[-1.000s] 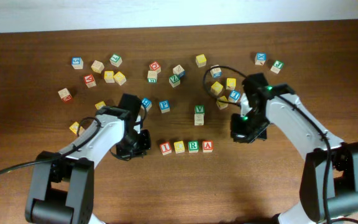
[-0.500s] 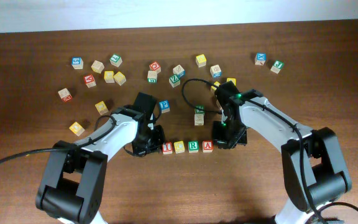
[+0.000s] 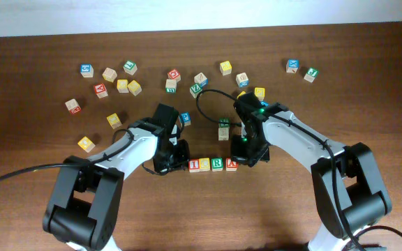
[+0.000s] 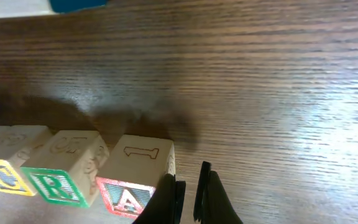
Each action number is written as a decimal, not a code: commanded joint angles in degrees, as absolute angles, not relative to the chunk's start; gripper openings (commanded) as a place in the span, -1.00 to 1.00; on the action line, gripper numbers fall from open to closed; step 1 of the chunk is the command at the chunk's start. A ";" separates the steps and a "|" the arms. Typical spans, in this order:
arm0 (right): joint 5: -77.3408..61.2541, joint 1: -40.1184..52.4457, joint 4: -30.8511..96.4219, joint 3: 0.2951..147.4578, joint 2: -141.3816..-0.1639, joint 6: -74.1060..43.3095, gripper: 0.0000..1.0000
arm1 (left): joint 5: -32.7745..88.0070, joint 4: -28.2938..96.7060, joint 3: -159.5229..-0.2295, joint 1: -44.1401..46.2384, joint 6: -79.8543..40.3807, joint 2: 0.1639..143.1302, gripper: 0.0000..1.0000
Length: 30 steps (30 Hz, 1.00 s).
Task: Spell out ICRA
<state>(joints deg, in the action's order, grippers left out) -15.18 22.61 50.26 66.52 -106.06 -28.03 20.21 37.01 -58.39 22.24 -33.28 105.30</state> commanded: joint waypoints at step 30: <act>-12.97 31.18 59.64 66.54 -106.45 -31.88 -0.91 | 3.92 41.19 -60.90 13.50 -36.27 107.87 -1.00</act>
<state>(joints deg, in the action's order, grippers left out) -14.63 30.59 60.42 66.52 -106.08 -29.04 7.81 40.86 -61.52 16.40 -35.44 105.65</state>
